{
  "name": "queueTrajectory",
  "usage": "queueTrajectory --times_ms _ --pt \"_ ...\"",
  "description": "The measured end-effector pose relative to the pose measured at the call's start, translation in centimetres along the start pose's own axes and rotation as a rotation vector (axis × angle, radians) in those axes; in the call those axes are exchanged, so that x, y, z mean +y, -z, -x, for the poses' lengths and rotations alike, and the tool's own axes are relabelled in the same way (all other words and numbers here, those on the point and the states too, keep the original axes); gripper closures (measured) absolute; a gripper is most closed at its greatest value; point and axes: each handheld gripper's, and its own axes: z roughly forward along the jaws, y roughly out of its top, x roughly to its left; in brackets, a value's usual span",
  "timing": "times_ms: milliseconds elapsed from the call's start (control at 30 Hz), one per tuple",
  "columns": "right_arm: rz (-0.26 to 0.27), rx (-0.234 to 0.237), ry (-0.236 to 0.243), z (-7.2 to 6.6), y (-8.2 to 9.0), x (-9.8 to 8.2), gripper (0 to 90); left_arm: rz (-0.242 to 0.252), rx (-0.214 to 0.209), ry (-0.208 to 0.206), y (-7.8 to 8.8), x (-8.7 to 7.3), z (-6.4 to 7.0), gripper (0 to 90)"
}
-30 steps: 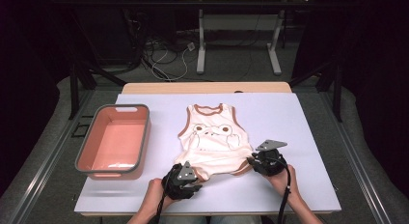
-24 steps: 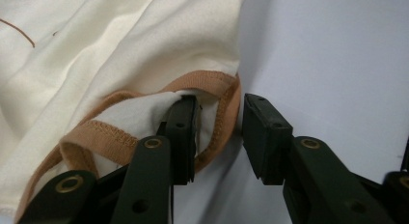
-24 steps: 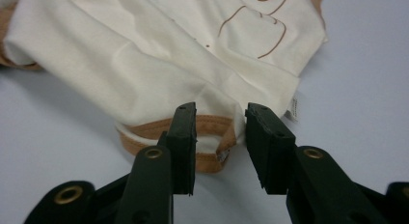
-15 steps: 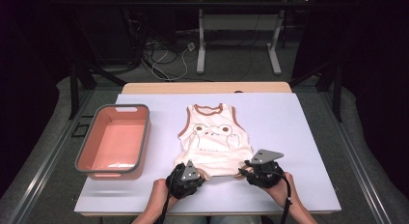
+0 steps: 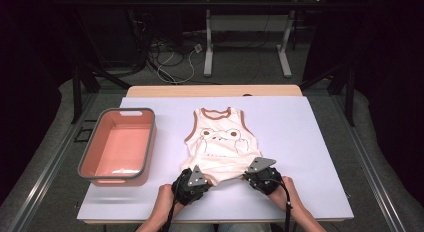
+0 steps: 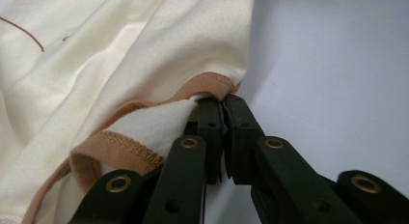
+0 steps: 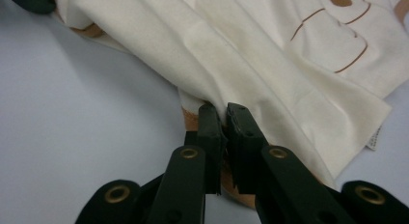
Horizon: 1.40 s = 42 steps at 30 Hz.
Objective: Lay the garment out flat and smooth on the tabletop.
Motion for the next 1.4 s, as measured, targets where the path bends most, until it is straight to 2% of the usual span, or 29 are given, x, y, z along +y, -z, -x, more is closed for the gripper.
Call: queueTrajectory --times_ms 167,267,367,400,433,467,567,700,767,800,867,933,1167,1300,1400 --pt "0.042 -0.004 -0.034 0.9 0.6 0.5 84.6 0.043 0.001 0.023 0.7 0.4 -0.6 86.9" --pt "0.042 -0.013 -0.044 1.4 0.4 0.8 84.1 0.056 0.019 0.032 0.6 0.6 -1.0 86.9" --pt "0.024 -0.036 -0.063 1.9 -0.4 1.2 82.4 0.057 0.044 0.051 0.3 0.7 -1.4 85.9" --pt "0.021 -0.042 -0.067 2.0 -0.7 1.3 81.9 0.052 0.054 0.069 0.1 0.7 -1.6 85.6" --pt "0.013 -0.056 -0.064 2.1 -1.0 1.4 81.2 0.048 0.075 0.073 -0.1 0.7 -1.8 84.8" --pt "0.005 -0.063 -0.057 2.2 -1.2 1.5 80.7 0.048 0.075 0.073 -0.1 0.7 -1.8 84.2" --pt "-0.015 -0.1 -0.041 2.4 -2.0 1.7 78.0 0.033 0.121 0.115 -0.5 0.5 -2.4 81.9" --pt "-0.035 -0.1 -0.04 2.7 -2.9 1.9 71.4 0.041 0.145 0.145 -0.5 0.2 -2.9 79.9" --pt "-0.042 -0.087 -0.039 2.8 -2.8 1.9 66.2 0.041 0.149 0.15 -0.6 0.1 -3.0 79.0" --pt "-0.05 -0.088 -0.055 2.8 -2.7 1.9 64.4 0.047 0.153 0.151 -0.6 0.0 -3.1 79.0" --pt "-0.031 -0.084 -0.052 3.0 -2.2 2.0 62.2 0.043 0.145 0.156 -0.8 -0.2 -3.2 78.9" --pt "-0.011 -0.084 -0.066 2.8 -1.7 2.2 60.2 0.046 0.14 0.156 -0.8 -0.2 -3.3 78.9" --pt "0.056 -0.044 -0.026 0.7 -0.1 3.1 58.9 0.056 0.128 0.162 -0.8 -0.3 -3.4 78.9" --pt "0.076 -0.012 -0.004 -0.5 0.3 3.4 60.5 0.055 0.128 0.161 -0.8 -0.3 -3.4 79.0" --pt "0.069 0.024 0.007 -1.4 0.1 3.5 62.3 0.057 0.126 0.162 -0.9 -0.3 -3.3 79.2"
